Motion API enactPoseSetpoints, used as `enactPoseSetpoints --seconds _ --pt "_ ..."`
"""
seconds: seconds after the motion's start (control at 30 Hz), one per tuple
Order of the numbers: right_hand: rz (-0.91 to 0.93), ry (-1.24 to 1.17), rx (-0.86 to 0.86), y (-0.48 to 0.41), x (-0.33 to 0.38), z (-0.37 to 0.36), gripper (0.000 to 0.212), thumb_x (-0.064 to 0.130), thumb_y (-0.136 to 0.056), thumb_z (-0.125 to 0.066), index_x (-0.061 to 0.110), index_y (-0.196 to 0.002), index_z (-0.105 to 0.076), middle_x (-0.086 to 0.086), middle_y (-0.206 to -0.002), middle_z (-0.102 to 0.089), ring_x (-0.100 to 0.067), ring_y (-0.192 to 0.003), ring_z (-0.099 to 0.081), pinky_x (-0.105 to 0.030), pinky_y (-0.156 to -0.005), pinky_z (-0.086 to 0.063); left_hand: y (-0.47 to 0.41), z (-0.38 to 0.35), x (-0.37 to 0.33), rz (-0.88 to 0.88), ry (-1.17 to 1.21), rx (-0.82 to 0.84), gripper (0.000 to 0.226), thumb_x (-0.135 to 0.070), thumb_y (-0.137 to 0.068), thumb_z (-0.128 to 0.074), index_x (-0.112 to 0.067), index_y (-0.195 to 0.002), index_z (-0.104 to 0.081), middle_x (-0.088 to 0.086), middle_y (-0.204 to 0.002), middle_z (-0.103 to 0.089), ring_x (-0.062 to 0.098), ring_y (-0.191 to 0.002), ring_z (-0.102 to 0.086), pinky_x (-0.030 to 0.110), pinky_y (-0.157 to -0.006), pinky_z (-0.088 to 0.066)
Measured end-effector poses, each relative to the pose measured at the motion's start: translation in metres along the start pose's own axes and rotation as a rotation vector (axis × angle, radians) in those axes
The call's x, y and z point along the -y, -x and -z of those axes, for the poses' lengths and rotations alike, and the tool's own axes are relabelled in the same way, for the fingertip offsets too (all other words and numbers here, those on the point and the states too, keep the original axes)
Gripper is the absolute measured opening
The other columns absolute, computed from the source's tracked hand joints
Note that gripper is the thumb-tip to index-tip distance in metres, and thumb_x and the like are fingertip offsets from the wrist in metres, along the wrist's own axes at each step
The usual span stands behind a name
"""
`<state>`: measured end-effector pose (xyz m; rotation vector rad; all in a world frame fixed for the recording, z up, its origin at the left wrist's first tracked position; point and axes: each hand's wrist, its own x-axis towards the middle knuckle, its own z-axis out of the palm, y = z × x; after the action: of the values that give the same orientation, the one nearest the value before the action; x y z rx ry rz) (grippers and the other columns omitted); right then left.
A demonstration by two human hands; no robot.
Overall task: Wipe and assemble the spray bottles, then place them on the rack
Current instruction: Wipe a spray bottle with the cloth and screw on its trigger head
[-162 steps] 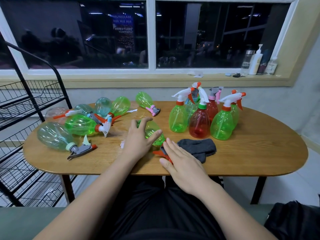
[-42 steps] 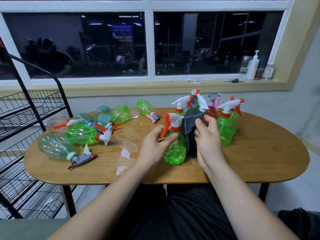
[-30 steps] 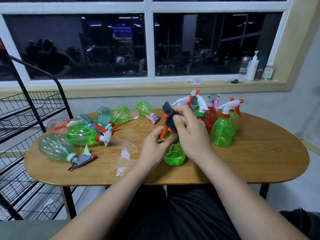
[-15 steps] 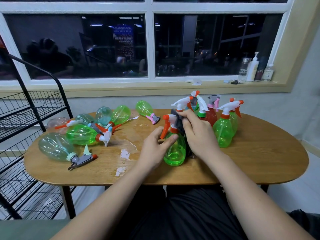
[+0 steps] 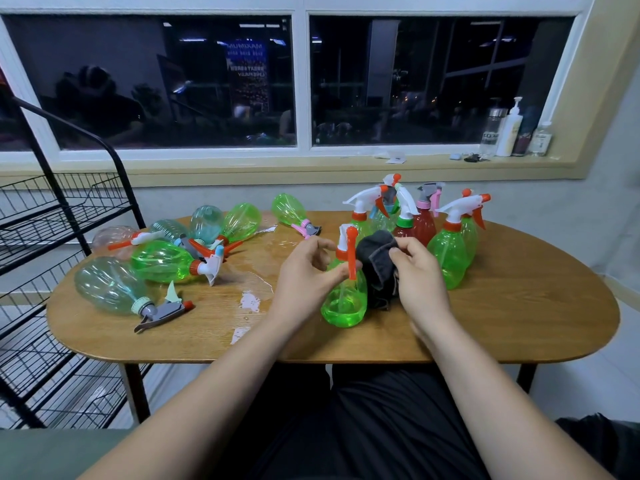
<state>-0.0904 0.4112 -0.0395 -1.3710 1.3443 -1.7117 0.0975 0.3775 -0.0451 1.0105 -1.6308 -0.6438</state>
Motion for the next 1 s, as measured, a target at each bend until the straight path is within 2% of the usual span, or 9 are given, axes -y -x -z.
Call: enactPoseSetpoints --seconds 0.1,0.2,0.3,0.43,0.53,0.8,0.87,0.93,1.0 --pt "-0.074 -0.087 -0.012 0.004 -0.002 0.002 0.022 0.012 -0.110 -0.051 0.011 -0.102 -0.071 0.006 -0.067 -0.058 -0.004 -0.057 -0.046 -0.023 -0.056 -0.035 -0.001 0.004 -0.001 0.014 0.011 0.133 0.036 -0.053 -0.087 -0.078 -0.037 -0.119 -0.072 -0.016 -0.116 -0.073 0.004 -0.111 -0.066 0.036 -0.096 -0.052" --pt "-0.079 -0.129 0.002 0.009 -0.001 0.003 0.022 0.015 -0.111 -0.051 0.011 -0.105 -0.072 -0.006 -0.076 -0.053 -0.010 -0.061 -0.041 -0.029 -0.058 -0.033 0.001 0.012 -0.007 0.045 0.118 0.242 0.022 -0.034 -0.103 -0.069 -0.031 -0.124 -0.074 -0.017 -0.122 -0.075 0.005 -0.121 -0.067 0.037 -0.109 -0.050" --pt "-0.050 -0.172 -0.001 0.015 0.008 0.001 0.024 0.015 -0.111 -0.051 0.015 -0.106 -0.074 -0.010 -0.090 -0.068 -0.020 -0.076 -0.056 -0.037 -0.072 -0.044 0.003 0.019 -0.011 0.058 0.135 0.255 0.024 -0.021 -0.106 -0.063 -0.026 -0.127 -0.075 -0.017 -0.121 -0.076 -0.001 -0.119 -0.066 0.022 -0.103 -0.047" --pt "0.066 -0.188 0.002 0.027 0.031 -0.005 0.030 0.011 -0.112 -0.048 0.022 -0.117 -0.076 -0.002 -0.113 -0.079 -0.023 -0.110 -0.073 -0.045 -0.098 -0.057 0.001 0.021 -0.004 0.032 0.064 0.229 0.021 -0.035 -0.102 -0.070 -0.034 -0.122 -0.076 -0.015 -0.115 -0.078 0.005 -0.114 -0.070 0.044 -0.106 -0.054" --pt "0.143 -0.119 0.004 0.032 0.044 -0.010 0.031 0.013 -0.113 -0.046 0.021 -0.131 -0.072 0.005 -0.119 -0.078 -0.015 -0.115 -0.072 -0.040 -0.103 -0.057 0.001 0.017 0.000 0.033 0.008 0.181 0.024 -0.045 -0.098 -0.073 -0.037 -0.121 -0.076 -0.015 -0.107 -0.077 0.006 -0.106 -0.070 0.052 -0.095 -0.058" --pt "0.229 0.036 -0.063 0.033 0.035 -0.016 0.045 0.034 -0.112 -0.044 0.026 -0.155 -0.055 0.014 -0.146 -0.065 -0.007 -0.140 -0.056 -0.046 -0.119 -0.045 0.000 0.004 0.004 -0.075 -0.093 0.096 0.023 -0.041 -0.094 -0.078 -0.028 -0.114 -0.078 -0.009 -0.100 -0.068 0.006 -0.099 -0.065 0.020 -0.083 -0.044" --pt "0.273 0.103 -0.072 0.040 0.032 -0.019 0.045 0.031 -0.114 -0.045 0.025 -0.157 -0.053 0.030 -0.140 -0.063 0.008 -0.135 -0.054 -0.032 -0.117 -0.046 0.002 0.000 0.005 -0.088 -0.098 0.067 0.022 -0.040 -0.094 -0.079 -0.027 -0.112 -0.078 -0.008 -0.100 -0.068 0.007 -0.098 -0.066 0.018 -0.083 -0.045" --pt "0.316 0.188 -0.116 0.048 0.026 -0.022 0.044 0.022 -0.114 -0.047 0.021 -0.158 -0.051 0.047 -0.122 -0.057 0.027 -0.116 -0.052 -0.006 -0.101 -0.042 0.004 -0.003 0.004 -0.103 -0.106 0.035 0.022 -0.038 -0.093 -0.080 -0.025 -0.111 -0.078 -0.007 -0.098 -0.067 0.007 -0.096 -0.066 0.016 -0.084 -0.046" --pt "0.358 0.276 -0.167 0.054 0.021 -0.026 0.046 0.020 -0.114 -0.047 0.022 -0.159 -0.049 0.033 -0.120 -0.066 0.018 -0.102 -0.062 0.001 -0.085 -0.038 0.004 -0.005 0.003 -0.104 -0.111 0.004 0.023 -0.038 -0.092 -0.081 -0.024 -0.109 -0.077 -0.008 -0.096 -0.065 0.006 -0.094 -0.065 0.012 -0.081 -0.044"
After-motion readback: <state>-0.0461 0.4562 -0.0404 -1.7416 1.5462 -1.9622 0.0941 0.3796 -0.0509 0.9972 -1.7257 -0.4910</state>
